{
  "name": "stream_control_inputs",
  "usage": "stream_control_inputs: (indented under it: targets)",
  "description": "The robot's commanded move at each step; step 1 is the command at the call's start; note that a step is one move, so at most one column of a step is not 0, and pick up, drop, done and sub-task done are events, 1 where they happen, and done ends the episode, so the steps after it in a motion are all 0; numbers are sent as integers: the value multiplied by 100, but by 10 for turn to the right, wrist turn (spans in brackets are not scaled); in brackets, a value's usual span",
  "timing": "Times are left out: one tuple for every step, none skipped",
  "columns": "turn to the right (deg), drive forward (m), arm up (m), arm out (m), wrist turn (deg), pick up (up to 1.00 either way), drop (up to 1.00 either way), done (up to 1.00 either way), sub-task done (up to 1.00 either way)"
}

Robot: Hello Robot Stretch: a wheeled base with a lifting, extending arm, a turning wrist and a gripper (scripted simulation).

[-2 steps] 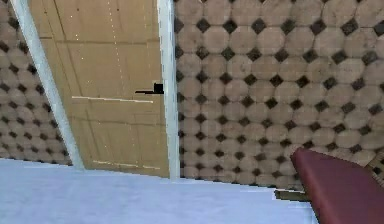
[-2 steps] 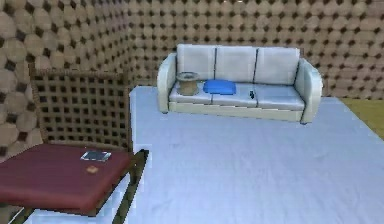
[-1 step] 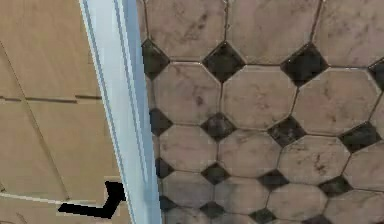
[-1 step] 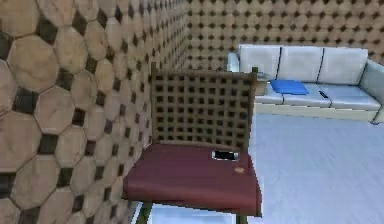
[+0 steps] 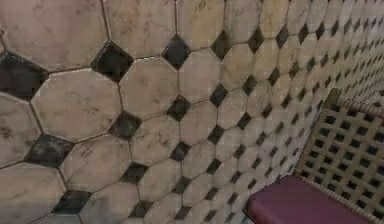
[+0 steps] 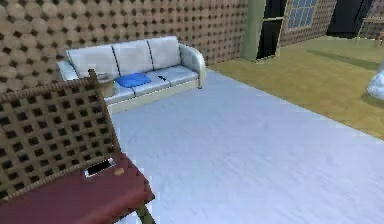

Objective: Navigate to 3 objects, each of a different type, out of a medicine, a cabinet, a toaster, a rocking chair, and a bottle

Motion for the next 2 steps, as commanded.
stream_control_inputs:
  targets:
    - [450, 0, 0, 0, 0, 0, 0, 0, 0]
    - [0, 0, 0, 0, 0, 0, 0, 100, 0]
